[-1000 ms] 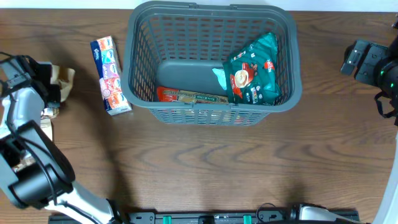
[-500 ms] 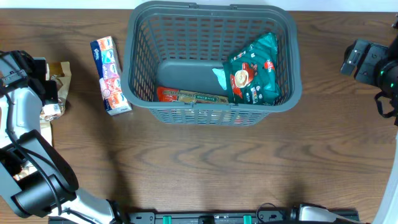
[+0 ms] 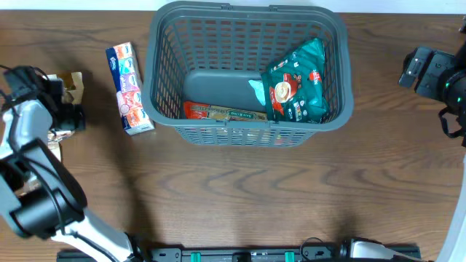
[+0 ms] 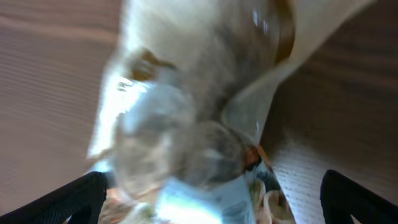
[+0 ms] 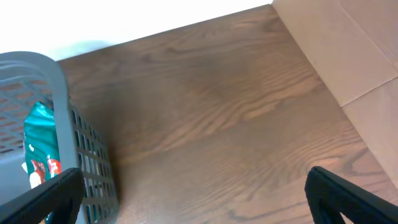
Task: Pack container
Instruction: 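Lift the PanTree snack bag with the left gripper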
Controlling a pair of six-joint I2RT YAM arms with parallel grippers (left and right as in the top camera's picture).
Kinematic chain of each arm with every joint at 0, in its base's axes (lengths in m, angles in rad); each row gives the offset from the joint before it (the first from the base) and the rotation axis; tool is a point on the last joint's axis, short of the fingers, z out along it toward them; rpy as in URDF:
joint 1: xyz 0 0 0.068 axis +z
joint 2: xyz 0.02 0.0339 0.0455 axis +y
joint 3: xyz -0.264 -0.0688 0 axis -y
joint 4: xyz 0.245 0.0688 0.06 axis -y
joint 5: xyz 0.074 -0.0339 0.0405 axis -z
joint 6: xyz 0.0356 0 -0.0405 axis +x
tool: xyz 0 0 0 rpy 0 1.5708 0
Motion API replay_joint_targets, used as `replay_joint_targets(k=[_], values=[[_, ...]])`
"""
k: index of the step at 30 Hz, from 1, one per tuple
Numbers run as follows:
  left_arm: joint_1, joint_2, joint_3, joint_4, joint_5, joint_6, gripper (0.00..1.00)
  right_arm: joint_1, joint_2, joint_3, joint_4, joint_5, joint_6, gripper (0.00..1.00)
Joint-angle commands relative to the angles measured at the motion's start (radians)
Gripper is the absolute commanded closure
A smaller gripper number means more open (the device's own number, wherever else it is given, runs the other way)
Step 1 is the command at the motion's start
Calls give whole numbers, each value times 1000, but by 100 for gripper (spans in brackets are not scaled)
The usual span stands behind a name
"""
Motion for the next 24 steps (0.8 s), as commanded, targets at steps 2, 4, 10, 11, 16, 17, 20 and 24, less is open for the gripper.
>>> replay_joint_targets(k=[2,4,10,11,16,17,20,24], values=[[8,83,18,28,-12,-13,2,-6,1,12,-1,13,10,1],[8,98,18,68,-11,-12,1,-6,1,12,-1,13,10,1],[8,148,18,136,-3,-4,1,-6,1,12,-1,13,10,1],[8,161,18,125,0,-4,2,-6,1,12,-1,13,10,1],[8,235,18,60,0,-2,1,-6,1,12,-1,13,10,1],[8,248,18,57,0,-2,1,-6,1,12,-1,13,10,1],[8,265,18,67,0,-2,0,-6,1,12,-1,13,10,1],[8,275,18,82,0,-2,14,-6,1,12,-1,13,10,1]])
